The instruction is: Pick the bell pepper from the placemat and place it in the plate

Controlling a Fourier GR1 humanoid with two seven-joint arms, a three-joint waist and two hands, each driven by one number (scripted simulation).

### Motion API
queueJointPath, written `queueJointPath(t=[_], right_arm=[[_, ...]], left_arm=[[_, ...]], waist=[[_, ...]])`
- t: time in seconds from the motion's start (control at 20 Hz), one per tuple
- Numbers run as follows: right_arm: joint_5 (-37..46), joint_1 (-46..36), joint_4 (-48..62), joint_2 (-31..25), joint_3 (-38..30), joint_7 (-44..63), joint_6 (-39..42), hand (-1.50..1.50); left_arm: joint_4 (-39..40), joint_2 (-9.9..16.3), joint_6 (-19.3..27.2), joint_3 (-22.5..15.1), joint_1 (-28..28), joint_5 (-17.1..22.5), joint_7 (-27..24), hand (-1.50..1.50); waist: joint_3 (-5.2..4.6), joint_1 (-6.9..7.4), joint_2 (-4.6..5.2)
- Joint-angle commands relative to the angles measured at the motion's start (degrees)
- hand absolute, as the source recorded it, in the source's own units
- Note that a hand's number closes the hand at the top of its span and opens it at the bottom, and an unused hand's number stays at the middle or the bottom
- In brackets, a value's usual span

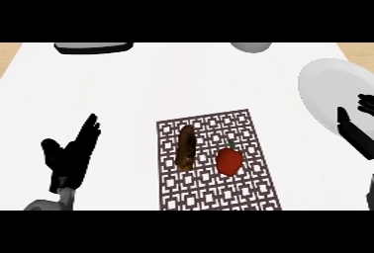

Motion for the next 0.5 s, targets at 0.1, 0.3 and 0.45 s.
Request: queueJointPath(t=[0.1,0.3,0.45], right_arm=[[3.65,15.91,-17.66,10.94,2.62,-4.03,-10.75,-1.50],[9.51,24.74,-30.24,7.10,6.37,4.60,-9.19,-1.50],[13.20,27.13,-30.85,0.97,7.51,12.94,-4.27,-1.50]], left_arm=[[-2.10,-1.84,-1.90,-2.27,2.97,2.18,4.67,0.00],[-1.05,-3.46,-1.12,-3.36,3.56,-0.28,2.78,0.00],[-2.53,-2.28,-2.05,-3.03,1.82,-0.05,4.90,0.00]], waist=[[0.25,1.87,-0.04],[0.19,2.86,0.24],[0.15,3.43,0.39]])
